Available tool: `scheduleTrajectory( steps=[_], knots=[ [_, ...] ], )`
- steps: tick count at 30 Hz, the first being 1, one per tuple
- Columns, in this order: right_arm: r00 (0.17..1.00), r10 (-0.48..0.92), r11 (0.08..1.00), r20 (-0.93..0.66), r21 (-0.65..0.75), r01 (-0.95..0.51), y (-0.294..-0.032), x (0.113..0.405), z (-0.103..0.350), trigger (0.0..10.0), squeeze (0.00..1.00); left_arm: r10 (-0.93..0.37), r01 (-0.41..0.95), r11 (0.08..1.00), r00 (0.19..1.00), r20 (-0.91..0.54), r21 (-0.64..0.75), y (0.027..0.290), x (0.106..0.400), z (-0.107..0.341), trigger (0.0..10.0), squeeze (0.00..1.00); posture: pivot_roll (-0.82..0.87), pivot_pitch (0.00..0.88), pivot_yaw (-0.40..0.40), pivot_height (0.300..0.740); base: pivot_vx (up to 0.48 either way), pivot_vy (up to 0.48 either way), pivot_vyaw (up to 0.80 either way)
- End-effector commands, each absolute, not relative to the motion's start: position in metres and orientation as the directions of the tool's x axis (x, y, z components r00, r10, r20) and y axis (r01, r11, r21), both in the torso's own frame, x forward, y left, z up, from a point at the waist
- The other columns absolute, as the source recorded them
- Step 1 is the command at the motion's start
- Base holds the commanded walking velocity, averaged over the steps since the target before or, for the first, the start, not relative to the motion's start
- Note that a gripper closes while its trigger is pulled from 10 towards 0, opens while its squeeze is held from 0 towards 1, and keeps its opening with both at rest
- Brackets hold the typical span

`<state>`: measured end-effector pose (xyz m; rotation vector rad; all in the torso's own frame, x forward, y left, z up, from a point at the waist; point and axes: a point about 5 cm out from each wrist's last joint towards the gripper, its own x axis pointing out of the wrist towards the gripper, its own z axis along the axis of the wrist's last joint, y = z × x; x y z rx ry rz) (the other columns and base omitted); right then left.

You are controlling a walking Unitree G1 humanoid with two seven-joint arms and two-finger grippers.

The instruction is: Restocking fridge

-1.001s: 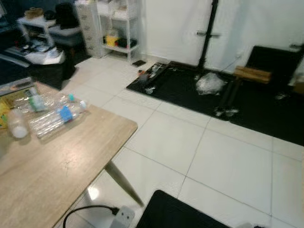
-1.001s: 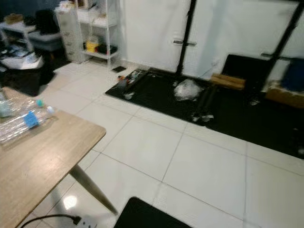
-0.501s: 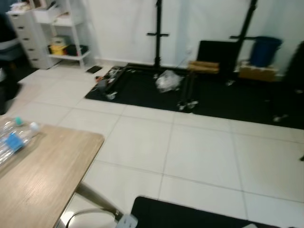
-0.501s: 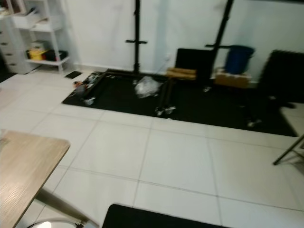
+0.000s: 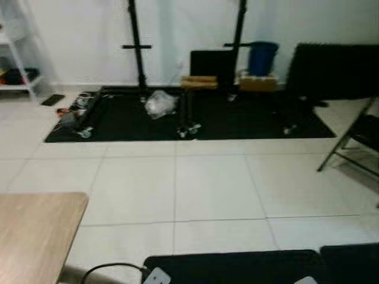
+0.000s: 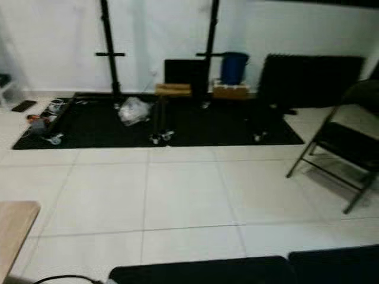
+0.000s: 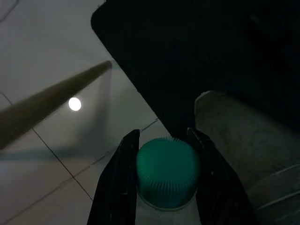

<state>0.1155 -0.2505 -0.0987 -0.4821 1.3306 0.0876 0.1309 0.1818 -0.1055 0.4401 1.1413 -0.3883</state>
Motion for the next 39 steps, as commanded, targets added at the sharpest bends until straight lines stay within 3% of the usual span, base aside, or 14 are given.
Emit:
scheduleTrajectory(
  steps=[1,6,7,39],
  knots=[
    [0.252,-0.215,0.896,-0.944,-0.293,-0.334,-0.2533,0.1162,-0.0977,10.0,0.00,-0.077,0.516,0.848,0.342,-0.937,0.118,0.1817,0.1260,-0.1072,0.0,0.00,0.02,0.000,-0.011,0.740,0.000,0.000,-0.76],
    [0.250,-0.216,0.894,-0.944,-0.294,-0.338,-0.2539,0.1150,-0.0979,10.0,0.00,-0.089,0.531,0.840,0.331,-0.939,0.107,0.1812,0.1254,-0.1073,0.0,0.00,0.02,0.000,-0.011,0.740,0.000,0.000,-0.76],
    [0.248,-0.217,0.894,-0.944,-0.294,-0.338,-0.2544,0.1139,-0.0981,10.0,0.00,-0.078,0.522,0.845,0.329,-0.941,0.113,0.1824,0.1245,-0.1076,10.0,0.00,0.02,0.000,-0.011,0.740,0.000,0.000,-0.76],
    [0.242,-0.213,0.899,-0.947,-0.287,-0.331,-0.2506,0.1111,-0.1000,10.0,0.00,-0.053,0.512,0.850,0.314,-0.948,0.121,0.1879,0.1220,-0.1080,10.0,0.00,0.01,0.000,-0.001,0.740,0.000,0.000,-0.76]
  ],
)
